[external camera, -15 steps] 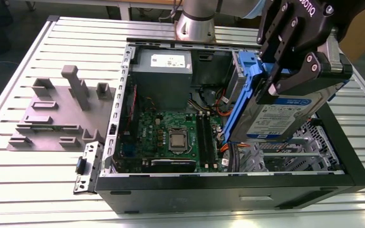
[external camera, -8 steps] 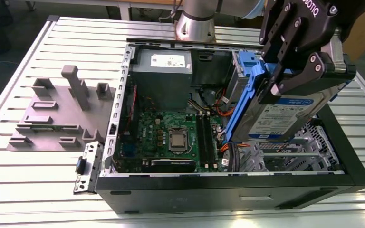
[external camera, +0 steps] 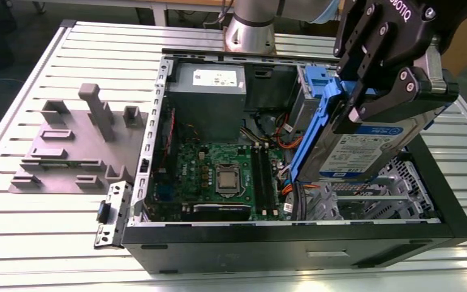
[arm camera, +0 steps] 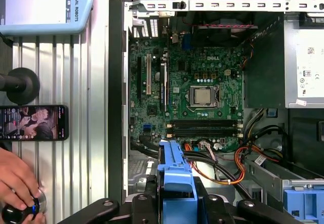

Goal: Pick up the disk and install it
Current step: 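Insert the disk into the insertion slot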

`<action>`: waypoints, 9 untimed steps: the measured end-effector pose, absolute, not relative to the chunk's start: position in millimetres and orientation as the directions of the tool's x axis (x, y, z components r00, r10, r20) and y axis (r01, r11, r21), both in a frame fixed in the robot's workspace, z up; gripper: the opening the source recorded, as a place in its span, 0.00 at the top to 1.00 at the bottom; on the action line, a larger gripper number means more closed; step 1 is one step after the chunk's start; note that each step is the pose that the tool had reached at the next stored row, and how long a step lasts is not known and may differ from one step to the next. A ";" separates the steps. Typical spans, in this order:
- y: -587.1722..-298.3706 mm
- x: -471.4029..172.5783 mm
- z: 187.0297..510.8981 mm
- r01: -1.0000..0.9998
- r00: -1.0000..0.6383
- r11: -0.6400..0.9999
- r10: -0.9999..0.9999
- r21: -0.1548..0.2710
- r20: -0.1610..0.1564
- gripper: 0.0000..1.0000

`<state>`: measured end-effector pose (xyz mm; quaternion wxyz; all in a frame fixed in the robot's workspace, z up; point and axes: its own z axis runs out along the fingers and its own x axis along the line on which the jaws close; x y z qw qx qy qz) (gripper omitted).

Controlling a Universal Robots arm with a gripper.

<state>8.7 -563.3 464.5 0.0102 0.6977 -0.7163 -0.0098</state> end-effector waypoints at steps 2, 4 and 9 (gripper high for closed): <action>-563.3 8.7 464.5 -0.999 -0.026 0.026 -1.000 0.028 0.001 0.64; -563.3 10.1 464.3 -0.999 -0.026 0.026 -1.000 0.028 0.001 0.64; -563.3 15.1 462.5 -0.999 -0.026 0.026 -1.000 0.028 -0.002 0.64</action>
